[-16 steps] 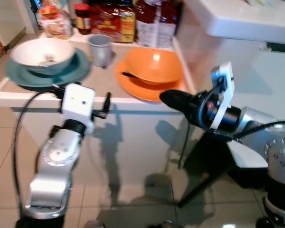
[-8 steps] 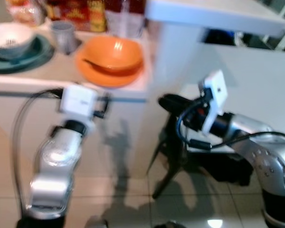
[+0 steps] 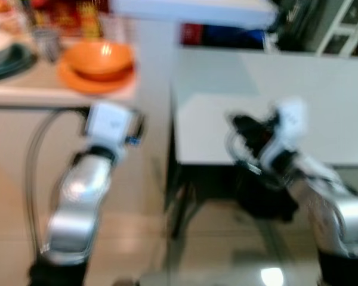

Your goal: Setting the table

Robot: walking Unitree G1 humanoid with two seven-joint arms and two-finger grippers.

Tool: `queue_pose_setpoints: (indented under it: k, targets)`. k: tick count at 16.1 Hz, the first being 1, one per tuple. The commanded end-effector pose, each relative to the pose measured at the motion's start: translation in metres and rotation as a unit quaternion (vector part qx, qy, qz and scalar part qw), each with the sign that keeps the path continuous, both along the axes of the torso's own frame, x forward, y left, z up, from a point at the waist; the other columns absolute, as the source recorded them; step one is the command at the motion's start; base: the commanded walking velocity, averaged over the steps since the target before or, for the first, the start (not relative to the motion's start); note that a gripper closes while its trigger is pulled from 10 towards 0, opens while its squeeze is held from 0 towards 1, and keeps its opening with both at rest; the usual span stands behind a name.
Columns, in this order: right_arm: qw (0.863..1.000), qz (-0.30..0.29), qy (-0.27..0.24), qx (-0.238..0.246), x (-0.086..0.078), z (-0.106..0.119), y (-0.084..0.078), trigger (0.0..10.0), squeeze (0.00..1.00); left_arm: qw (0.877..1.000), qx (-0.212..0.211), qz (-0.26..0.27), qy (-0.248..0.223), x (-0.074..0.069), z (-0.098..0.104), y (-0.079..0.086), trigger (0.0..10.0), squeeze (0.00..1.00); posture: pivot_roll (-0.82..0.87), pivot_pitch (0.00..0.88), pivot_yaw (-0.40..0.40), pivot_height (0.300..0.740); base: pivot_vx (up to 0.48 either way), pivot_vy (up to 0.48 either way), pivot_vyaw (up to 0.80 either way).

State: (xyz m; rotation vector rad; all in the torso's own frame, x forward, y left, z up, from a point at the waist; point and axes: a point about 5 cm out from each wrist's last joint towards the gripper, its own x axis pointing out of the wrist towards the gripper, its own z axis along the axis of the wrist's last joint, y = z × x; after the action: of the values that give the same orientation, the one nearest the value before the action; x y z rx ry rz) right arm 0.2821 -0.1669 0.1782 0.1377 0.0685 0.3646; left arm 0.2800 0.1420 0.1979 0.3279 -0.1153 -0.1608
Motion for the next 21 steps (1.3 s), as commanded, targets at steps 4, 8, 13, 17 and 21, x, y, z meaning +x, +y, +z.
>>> queue_pose_setpoints:
  k: [4, 8, 13, 17, 21]
  targets:
    - [0.995, -0.087, -0.029, -0.03, 0.005, -0.014, -0.008, 10.0, 0.0, 1.0, -0.005, 0.023, -0.002, 0.004, -0.001, 0.004, 10.0, 0.0, -0.02, 0.034, -0.024, 0.74, 0.0, -0.48, 0.0]
    - [0.995, -0.092, -0.038, -0.009, 0.014, -0.019, -0.005, 10.0, 0.0, 1.0, -0.001, 0.031, -0.002, 0.002, -0.003, 0.006, 10.0, 0.0, -0.01, 0.037, -0.027, 0.74, 0.0, -0.48, 0.5]
    - [0.991, -0.107, -0.074, -0.011, 0.027, -0.004, -0.004, 10.0, 0.0, 0.999, 0.0, 0.038, -0.004, 0.004, -0.003, 0.006, 10.0, 0.0, -0.02, 0.051, -0.028, 0.74, 0.0, -0.48, 0.8]
    - [0.99, -0.12, -0.078, 0.014, 0.032, 0.003, -0.008, 10.0, 0.0, 0.999, -0.001, 0.04, -0.005, 0.005, -0.003, 0.004, 10.0, 0.0, -0.02, 0.058, -0.029, 0.74, 0.0, -0.48, 0.14]
    - [0.989, -0.129, -0.042, 0.05, 0.029, -0.003, -0.005, 10.0, 0.0, 0.999, -0.007, 0.035, 0.0, 0.005, -0.005, 0.001, 10.0, 0.0, -0.03, 0.062, -0.036, 0.74, 0.0, -0.48, 0.0]
